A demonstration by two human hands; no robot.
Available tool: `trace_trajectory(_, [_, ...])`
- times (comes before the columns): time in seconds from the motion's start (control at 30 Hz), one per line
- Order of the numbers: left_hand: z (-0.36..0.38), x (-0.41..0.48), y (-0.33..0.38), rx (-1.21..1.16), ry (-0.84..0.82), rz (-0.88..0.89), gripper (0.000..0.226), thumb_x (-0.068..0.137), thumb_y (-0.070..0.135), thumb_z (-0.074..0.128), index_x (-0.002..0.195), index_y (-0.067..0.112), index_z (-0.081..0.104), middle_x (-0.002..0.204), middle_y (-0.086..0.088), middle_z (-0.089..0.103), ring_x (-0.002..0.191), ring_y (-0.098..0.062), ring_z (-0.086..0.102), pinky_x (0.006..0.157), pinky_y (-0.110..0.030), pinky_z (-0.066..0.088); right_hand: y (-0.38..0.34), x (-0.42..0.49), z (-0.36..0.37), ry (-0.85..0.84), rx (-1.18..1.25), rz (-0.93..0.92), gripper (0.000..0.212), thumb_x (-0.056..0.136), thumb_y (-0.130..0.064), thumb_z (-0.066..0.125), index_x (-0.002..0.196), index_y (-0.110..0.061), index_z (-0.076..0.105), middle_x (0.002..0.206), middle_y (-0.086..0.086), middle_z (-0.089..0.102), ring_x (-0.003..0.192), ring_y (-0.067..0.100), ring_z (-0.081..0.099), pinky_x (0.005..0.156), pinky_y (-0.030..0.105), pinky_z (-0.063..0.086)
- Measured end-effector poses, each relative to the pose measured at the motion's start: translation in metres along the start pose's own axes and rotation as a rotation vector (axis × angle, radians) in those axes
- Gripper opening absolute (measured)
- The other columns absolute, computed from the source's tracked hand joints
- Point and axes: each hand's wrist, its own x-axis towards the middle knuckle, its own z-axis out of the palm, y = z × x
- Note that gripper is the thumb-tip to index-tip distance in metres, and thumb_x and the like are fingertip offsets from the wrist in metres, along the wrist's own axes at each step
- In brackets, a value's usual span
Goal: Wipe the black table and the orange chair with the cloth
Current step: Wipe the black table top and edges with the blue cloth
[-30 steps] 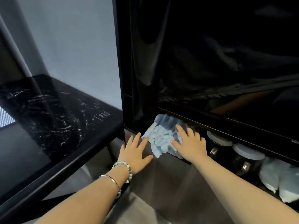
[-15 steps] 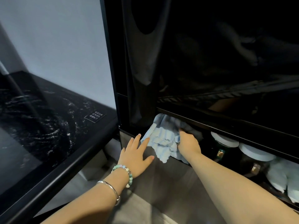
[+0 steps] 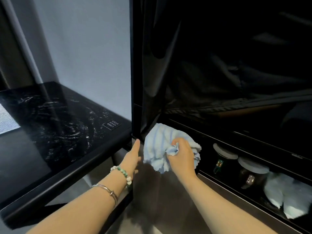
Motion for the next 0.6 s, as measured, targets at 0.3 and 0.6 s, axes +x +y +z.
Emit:
trace_trajectory(0.3, [-0.042, -0.059, 0.059, -0.015, 0.164, 0.277, 0.035, 0.097, 0.023, 0.045, 0.123, 0.002, 0.056, 0.087, -0.003, 0.064, 0.070, -0.015, 0.055, 0.065, -0.029, 0.048, -0.088, -0.009, -0.019, -0.129, 0.353, -0.135, 0.031, 0.076, 0.006, 0.056, 0.067, -0.021, 0.044, 0.065, -0.010, 0.044, 0.052, -0.003, 0.039, 0.050, 0.012, 0.031])
trace_trajectory(0.6, [-0.117, -0.082, 0.096, 0.630, 0.293, 0.758, 0.037, 0.078, 0.023, 0.072, 0.113, 0.013, 0.063, 0.115, -0.008, 0.058, 0.110, -0.024, 0.054, 0.096, -0.039, 0.045, -0.161, 0.009, 0.002, -0.288, 0.594, -0.155, 0.011, 0.081, 0.005, 0.052, 0.086, -0.004, 0.055, 0.077, 0.002, 0.053, 0.069, 0.011, 0.048, 0.059, 0.017, 0.042])
